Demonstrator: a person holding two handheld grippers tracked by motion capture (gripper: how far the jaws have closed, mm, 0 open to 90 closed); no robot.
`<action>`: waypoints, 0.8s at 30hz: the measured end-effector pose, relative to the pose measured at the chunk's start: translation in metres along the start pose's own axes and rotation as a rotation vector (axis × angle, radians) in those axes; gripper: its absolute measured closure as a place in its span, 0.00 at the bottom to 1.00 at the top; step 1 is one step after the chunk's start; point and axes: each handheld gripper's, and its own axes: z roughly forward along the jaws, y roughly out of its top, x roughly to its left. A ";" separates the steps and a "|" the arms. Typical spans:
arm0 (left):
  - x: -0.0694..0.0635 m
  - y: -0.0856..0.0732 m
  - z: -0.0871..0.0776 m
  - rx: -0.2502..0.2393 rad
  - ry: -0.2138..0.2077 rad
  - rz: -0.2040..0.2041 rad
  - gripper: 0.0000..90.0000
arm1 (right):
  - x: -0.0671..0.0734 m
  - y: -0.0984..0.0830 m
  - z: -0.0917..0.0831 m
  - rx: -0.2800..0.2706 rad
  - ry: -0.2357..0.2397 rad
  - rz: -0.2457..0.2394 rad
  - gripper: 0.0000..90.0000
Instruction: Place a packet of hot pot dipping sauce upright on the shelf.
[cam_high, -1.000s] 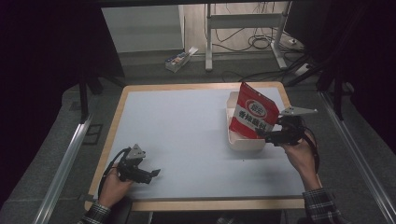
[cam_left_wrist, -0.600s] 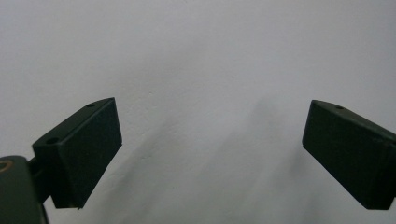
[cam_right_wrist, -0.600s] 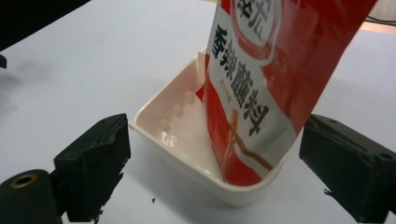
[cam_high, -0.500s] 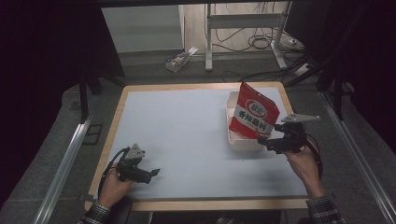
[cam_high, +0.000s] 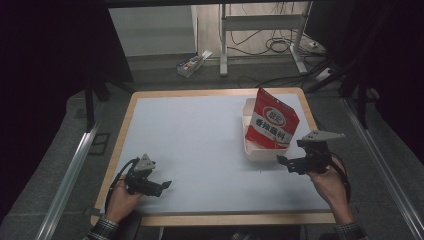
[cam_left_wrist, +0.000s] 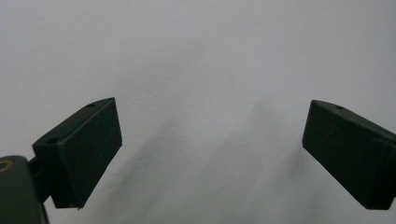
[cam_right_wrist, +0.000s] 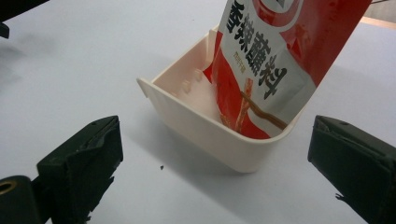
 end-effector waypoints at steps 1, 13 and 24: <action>0.000 0.000 0.000 0.000 0.000 0.001 0.05 | 0.001 -0.001 -0.001 -0.003 0.001 -0.001 0.03; -0.001 0.000 0.000 0.004 -0.003 0.007 0.05 | 0.013 -0.015 -0.005 0.014 0.008 0.004 0.03; -0.001 0.000 0.001 0.005 -0.007 0.010 0.05 | 0.023 -0.032 -0.004 0.060 0.000 -0.024 0.03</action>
